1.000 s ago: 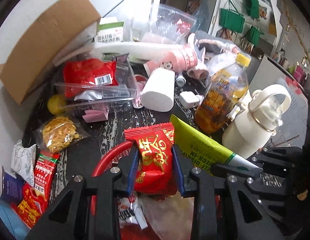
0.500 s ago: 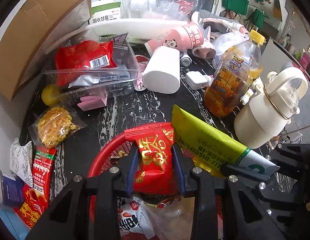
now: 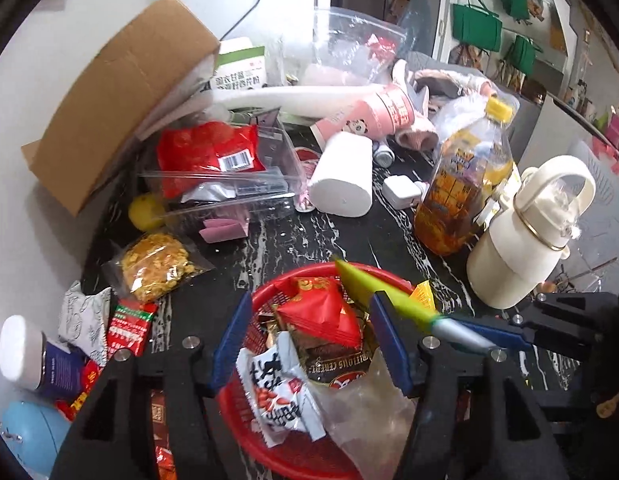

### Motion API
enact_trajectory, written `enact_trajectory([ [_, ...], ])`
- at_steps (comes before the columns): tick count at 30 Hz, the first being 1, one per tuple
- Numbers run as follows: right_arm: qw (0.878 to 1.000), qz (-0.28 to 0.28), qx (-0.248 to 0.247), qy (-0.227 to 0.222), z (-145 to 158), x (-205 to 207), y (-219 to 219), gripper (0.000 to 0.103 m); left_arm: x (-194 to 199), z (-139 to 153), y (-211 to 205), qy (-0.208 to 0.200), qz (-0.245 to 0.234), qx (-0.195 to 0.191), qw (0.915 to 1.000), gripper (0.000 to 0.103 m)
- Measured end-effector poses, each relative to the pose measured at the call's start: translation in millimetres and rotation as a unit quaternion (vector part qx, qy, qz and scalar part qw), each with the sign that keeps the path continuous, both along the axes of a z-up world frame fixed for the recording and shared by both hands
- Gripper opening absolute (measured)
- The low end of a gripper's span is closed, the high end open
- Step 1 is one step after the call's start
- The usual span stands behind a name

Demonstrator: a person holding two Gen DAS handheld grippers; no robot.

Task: Organize snacks
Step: 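Lower both packets into the basket and open both tools, then move both tools back toward the white-red bag and the lollipop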

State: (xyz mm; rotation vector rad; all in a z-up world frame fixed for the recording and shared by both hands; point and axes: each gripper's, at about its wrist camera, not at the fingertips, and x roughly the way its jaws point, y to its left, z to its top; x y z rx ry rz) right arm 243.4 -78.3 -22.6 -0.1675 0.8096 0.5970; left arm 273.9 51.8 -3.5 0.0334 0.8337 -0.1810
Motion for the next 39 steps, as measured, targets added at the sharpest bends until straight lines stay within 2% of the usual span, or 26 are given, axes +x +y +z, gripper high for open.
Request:
enact_trajectory([
  [2, 1.000, 0.003, 0.002, -0.001, 2, -3, 2, 0.031, -4, 5, 6, -0.007, 0.007, -0.004, 0.9999, 0.060],
  [5, 1.000, 0.011, 0.001, -0.008, 5, -8, 5, 0.039, -9, 9, 14, -0.011, 0.020, -0.016, 0.9996, 0.060],
  [17, 0.999, 0.019, 0.005, -0.026, 26, -32, 8, 0.039, -42, 28, 27, -0.028, 0.041, -0.022, 0.9985, 0.060],
  [39, 0.995, -0.037, 0.028, -0.088, 88, -117, -34, 0.039, -144, 84, -10, -0.091, 0.016, -0.014, 0.9957, 0.060],
])
